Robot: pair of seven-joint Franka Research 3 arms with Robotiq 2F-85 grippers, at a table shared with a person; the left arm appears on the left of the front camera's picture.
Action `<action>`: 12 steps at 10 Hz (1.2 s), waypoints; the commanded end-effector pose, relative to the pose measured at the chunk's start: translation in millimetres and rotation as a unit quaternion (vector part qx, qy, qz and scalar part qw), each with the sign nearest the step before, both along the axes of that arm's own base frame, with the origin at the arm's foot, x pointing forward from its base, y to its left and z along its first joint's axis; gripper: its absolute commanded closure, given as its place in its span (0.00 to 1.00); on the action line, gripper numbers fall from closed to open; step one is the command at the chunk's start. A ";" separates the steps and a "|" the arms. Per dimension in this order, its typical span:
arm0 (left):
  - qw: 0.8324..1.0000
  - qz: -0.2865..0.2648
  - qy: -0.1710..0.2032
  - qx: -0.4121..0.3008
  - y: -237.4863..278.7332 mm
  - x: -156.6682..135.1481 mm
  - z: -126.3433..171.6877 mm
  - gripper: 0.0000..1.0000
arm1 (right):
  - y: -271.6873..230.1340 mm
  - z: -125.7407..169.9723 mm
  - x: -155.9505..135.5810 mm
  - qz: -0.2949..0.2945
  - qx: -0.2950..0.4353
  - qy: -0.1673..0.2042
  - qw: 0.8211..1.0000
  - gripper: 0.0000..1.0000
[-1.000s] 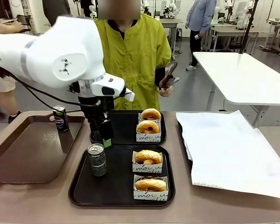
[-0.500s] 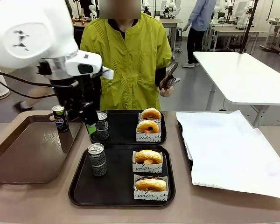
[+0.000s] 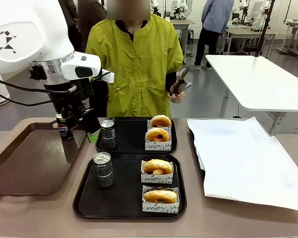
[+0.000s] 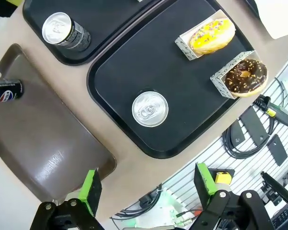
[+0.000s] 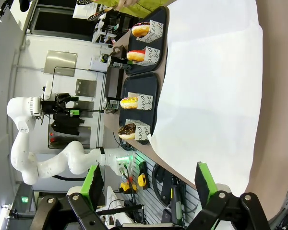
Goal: Set up donuts and drinks on trays.
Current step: Pick up one Pepsi coke from the Handle tray and place it on the Flat Tray without a Pepsi coke.
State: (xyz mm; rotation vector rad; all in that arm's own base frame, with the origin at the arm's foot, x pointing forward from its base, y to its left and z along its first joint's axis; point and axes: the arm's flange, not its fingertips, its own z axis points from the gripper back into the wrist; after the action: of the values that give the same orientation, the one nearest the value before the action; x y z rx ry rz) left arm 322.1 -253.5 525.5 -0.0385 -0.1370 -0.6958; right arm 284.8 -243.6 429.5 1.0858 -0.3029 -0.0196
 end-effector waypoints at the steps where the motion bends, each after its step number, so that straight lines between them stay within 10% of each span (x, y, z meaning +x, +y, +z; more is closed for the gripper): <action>1: 1.000 -0.010 -0.003 0.000 -2.2 3.7 2.3 0.00 | 1.8 -0.1 0.2 -0.003 0.009 -0.007 1.000 0.00; 5: 1.000 -0.001 0.001 0.000 -1.8 2.2 0.0 0.00 | 1.8 -0.1 0.2 -0.003 0.009 -0.007 1.000 0.00; 12: 0.981 0.191 0.034 0.004 236.5 35.3 13.9 0.00 | 1.8 -0.1 0.2 -0.003 0.009 -0.007 1.000 0.00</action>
State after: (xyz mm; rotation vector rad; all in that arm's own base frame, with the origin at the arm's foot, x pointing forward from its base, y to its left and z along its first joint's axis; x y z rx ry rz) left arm 358.6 -17.4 535.3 -0.0485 -0.0830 -0.3056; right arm 284.4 -244.1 429.4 1.0855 -0.3036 -0.0213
